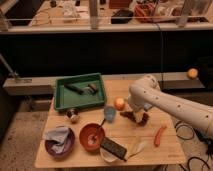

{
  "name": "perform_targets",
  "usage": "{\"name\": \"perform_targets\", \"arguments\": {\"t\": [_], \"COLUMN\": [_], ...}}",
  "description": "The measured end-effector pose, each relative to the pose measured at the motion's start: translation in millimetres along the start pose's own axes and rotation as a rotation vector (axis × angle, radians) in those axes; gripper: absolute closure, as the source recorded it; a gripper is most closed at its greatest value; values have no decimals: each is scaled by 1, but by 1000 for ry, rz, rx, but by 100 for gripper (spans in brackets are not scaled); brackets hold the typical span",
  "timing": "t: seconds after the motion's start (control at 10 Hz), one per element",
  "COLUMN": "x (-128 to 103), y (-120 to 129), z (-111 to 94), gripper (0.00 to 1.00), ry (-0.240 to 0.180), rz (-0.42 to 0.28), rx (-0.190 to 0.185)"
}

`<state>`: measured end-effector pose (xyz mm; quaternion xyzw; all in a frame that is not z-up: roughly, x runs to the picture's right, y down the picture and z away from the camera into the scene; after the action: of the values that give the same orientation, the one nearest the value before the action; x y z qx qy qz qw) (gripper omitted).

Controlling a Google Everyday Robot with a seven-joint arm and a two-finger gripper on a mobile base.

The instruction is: Place grapes in plastic cup

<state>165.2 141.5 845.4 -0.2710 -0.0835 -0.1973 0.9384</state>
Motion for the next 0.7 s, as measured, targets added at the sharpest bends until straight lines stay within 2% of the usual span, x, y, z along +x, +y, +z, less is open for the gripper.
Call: {"name": "perform_targets", "arguments": {"t": [0.7], "x": [6], "y": [-3], "z": [21], "gripper": [20], "ry": [-16], "rz": [19], "rx": [-30]}}
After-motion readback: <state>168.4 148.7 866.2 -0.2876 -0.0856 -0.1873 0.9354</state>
